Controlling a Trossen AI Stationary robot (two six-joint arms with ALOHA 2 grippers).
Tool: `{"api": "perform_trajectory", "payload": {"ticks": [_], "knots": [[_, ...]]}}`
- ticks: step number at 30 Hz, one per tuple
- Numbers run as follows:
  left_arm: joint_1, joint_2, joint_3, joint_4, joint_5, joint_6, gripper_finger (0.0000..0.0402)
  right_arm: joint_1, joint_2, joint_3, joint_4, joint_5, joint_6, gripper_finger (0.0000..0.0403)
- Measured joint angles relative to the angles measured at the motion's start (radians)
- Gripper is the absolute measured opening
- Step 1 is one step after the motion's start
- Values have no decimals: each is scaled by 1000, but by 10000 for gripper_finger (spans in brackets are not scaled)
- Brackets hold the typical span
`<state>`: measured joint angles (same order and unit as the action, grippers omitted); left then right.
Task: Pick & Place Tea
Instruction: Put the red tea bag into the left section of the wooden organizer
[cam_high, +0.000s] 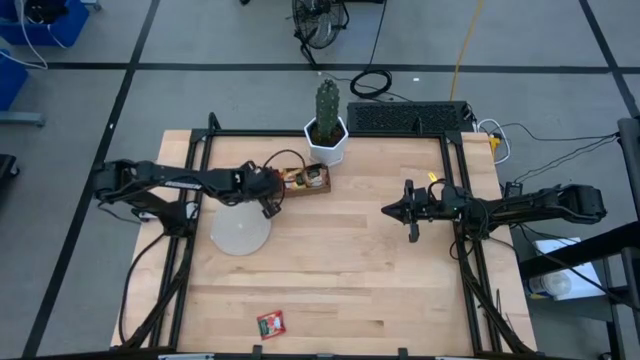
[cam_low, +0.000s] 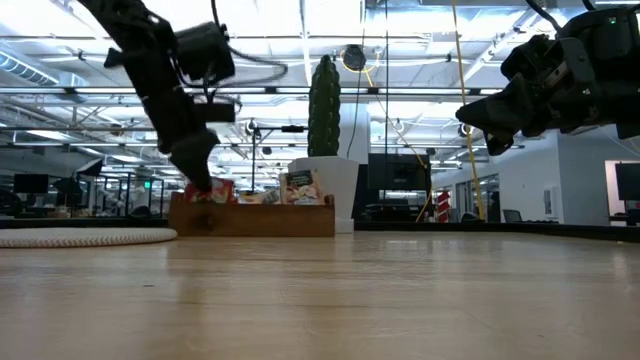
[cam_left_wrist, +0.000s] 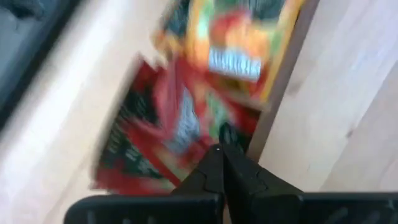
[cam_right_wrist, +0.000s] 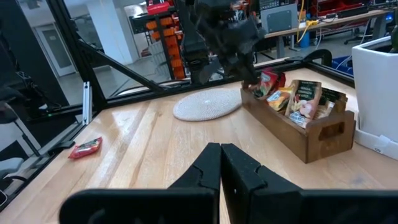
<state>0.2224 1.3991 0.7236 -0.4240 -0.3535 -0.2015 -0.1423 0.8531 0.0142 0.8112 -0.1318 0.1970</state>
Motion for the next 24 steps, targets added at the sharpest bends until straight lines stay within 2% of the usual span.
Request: {"api": "perform_trajectory", "payload": {"ticks": [9,11,14,16,18,22,24], "knots": [[-57,-87,34,-89,-4,8,5,0,0,0,0,0,0,0],[-89,-96,43,-69,92,-9,8,0,0,0,1,0,0,0],[-149,-112,45,-11,350,-160,28,0,0,0,4,0,0,0],[-196,-108,46,62,523,-243,52,0,0,0,7,0,0,0],[-265,-88,46,134,631,-301,83,0,0,0,2,0,0,0],[-465,-51,53,384,667,-387,162,0,-1,0,2,0,0,0],[-568,-17,103,458,655,-402,200,0,-1,0,6,0,0,0]]}}
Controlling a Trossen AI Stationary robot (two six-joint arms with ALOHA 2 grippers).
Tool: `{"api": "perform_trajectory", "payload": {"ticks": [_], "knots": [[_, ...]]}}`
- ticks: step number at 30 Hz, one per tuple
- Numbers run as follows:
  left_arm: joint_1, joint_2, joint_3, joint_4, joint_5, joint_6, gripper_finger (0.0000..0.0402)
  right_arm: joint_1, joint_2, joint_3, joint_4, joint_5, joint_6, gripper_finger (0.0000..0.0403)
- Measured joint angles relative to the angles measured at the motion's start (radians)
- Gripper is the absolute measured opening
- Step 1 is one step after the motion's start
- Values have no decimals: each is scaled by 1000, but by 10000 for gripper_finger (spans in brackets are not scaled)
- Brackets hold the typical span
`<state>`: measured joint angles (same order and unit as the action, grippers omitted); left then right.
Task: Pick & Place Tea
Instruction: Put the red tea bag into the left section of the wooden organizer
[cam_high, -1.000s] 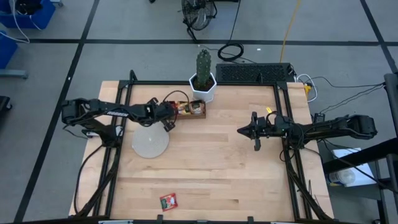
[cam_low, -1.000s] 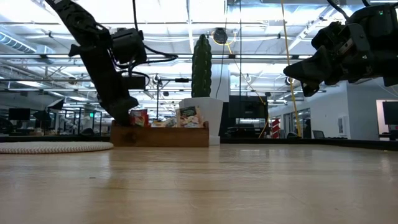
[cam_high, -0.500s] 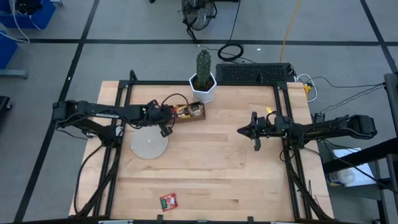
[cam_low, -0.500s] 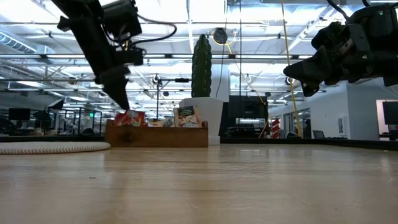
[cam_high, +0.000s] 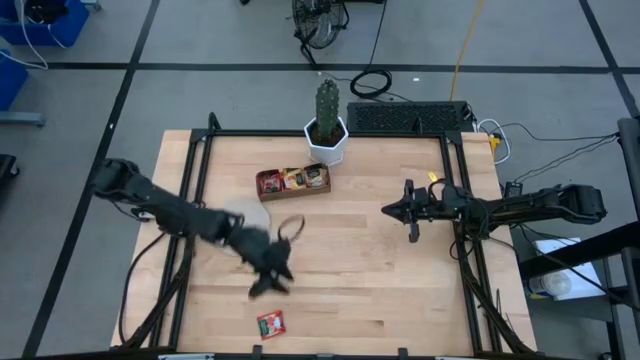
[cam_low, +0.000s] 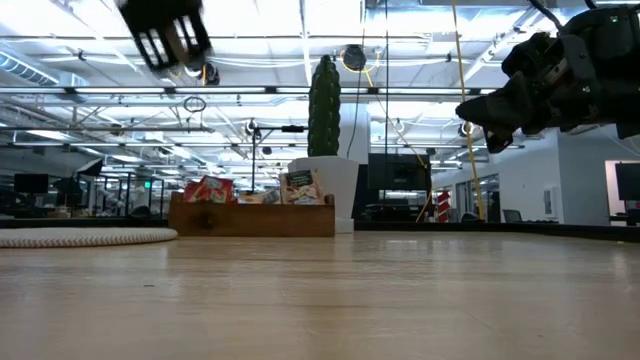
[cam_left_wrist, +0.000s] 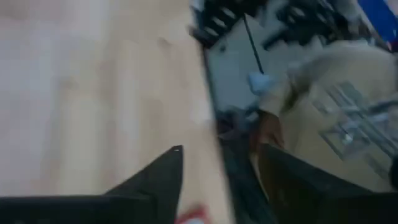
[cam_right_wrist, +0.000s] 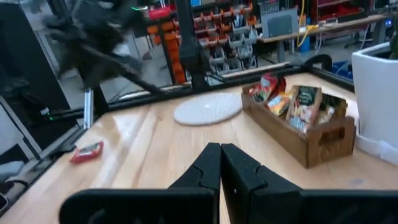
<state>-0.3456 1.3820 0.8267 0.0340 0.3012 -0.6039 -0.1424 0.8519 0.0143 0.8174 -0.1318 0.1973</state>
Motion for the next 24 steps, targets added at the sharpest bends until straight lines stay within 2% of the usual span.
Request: {"api": "perform_trajectory", "payload": {"ticks": [2,4,7,9,11,15,24], "knots": [[-96,48,105,-70,-81,-18,226,0,-1,0,0,0,0,0],[-178,108,250,-248,-194,-5,235,0,2,0,-1,0,0,0],[-273,234,471,-593,-338,-25,228,0,0,0,-8,0,0,0],[-319,322,579,-806,-384,-80,217,0,2,0,-3,0,0,0],[-354,397,638,-938,-403,-147,208,0,2,0,-7,0,0,0],[-390,508,653,-938,-430,-243,199,0,2,0,-7,0,0,0],[-369,630,652,-897,-380,-176,233,0,2,0,-7,0,0,0]]}}
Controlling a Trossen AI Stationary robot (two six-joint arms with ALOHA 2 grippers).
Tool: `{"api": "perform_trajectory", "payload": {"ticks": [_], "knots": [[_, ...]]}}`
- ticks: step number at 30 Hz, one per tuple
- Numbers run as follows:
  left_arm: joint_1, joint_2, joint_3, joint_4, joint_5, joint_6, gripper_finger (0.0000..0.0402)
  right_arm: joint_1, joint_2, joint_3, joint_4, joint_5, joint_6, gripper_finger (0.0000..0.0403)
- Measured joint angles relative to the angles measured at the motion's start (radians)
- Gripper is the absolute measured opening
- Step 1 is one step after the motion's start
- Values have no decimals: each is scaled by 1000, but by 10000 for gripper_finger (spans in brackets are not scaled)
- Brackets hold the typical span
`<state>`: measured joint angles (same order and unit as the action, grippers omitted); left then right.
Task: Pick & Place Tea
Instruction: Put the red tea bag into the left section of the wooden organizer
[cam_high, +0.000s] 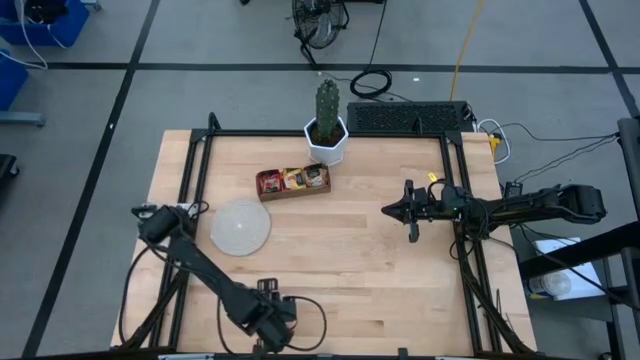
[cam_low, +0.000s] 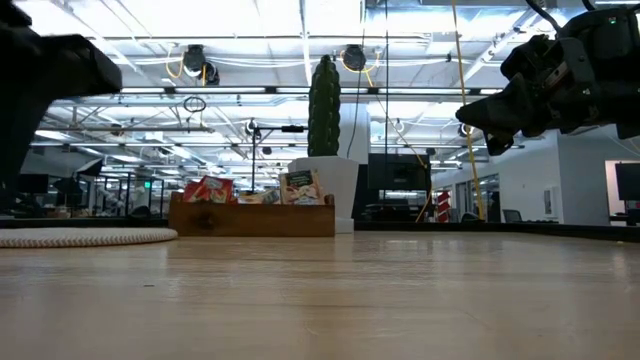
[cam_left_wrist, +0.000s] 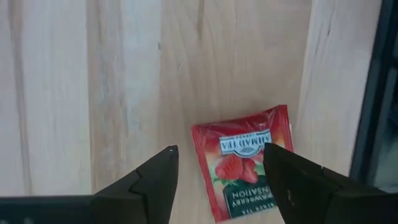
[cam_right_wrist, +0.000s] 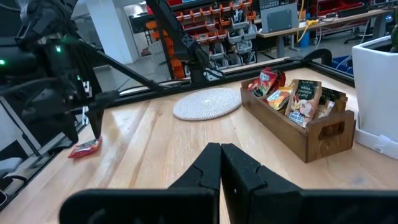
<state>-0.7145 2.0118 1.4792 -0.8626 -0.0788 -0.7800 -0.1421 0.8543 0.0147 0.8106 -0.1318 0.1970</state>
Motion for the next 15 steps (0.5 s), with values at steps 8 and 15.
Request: {"api": "perform_trajectory", "payload": {"ticks": [8,15], "knots": [[28,54,-2,17,128,91,263,0,0,-1,0,0,0,0],[34,46,-81,222,154,99,252,0,0,0,0,0,0,0]]}}
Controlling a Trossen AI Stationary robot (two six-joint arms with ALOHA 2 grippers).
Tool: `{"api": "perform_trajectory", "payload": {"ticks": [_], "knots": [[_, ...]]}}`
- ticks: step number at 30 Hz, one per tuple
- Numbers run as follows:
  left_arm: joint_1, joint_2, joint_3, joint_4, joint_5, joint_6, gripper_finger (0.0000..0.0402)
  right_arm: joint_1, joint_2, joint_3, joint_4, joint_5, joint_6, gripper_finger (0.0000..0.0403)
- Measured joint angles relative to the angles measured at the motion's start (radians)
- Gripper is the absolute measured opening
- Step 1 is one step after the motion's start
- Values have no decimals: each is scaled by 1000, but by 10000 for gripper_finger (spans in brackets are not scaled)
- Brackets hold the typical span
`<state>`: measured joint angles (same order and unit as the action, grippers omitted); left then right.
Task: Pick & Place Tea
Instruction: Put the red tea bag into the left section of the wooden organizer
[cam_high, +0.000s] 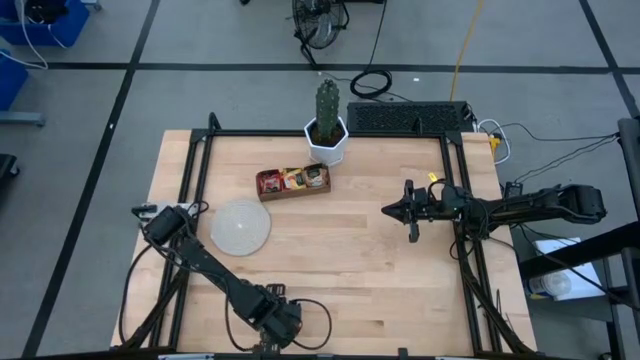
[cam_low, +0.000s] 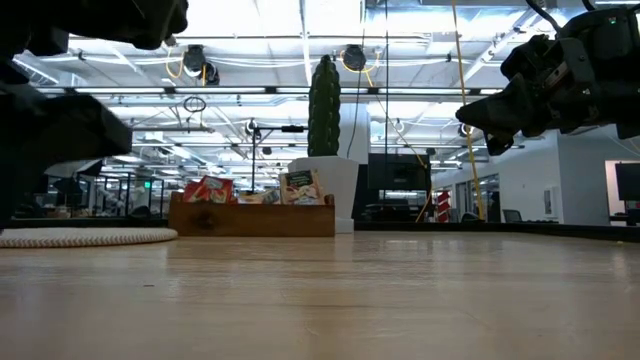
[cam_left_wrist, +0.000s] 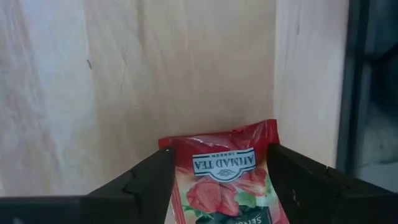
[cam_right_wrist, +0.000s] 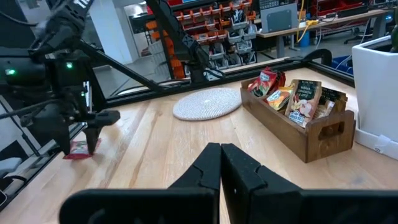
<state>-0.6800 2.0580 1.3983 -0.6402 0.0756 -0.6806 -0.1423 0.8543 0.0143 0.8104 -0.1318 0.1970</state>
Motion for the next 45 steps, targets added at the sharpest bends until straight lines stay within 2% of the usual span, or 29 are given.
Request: {"api": "perform_trajectory", "payload": {"ticks": [7,10,14,24,30,32,38,41,42,45], "knots": [[-3,-7,-175,373,54,-77,233,0,0,0,0,0,0,0],[-3,-7,-200,428,49,-63,219,0,0,0,0,0,0,0],[-3,-6,-204,421,48,-29,190,0,0,0,0,0,0,0],[31,-6,-204,354,87,76,85,0,0,0,0,0,0,0],[46,-28,-200,185,113,161,13,0,0,0,0,0,0,0],[50,-46,-199,93,68,193,8,0,0,0,0,0,0,0],[79,-107,-185,-208,-168,219,4,0,0,0,1,0,0,0],[53,-166,-136,-317,-324,211,3,0,0,0,1,0,0,0],[45,-205,-111,-316,-335,204,3,0,0,0,0,0,0,0],[15,-280,-69,-226,-221,152,2,0,0,0,0,0,0,0]]}}
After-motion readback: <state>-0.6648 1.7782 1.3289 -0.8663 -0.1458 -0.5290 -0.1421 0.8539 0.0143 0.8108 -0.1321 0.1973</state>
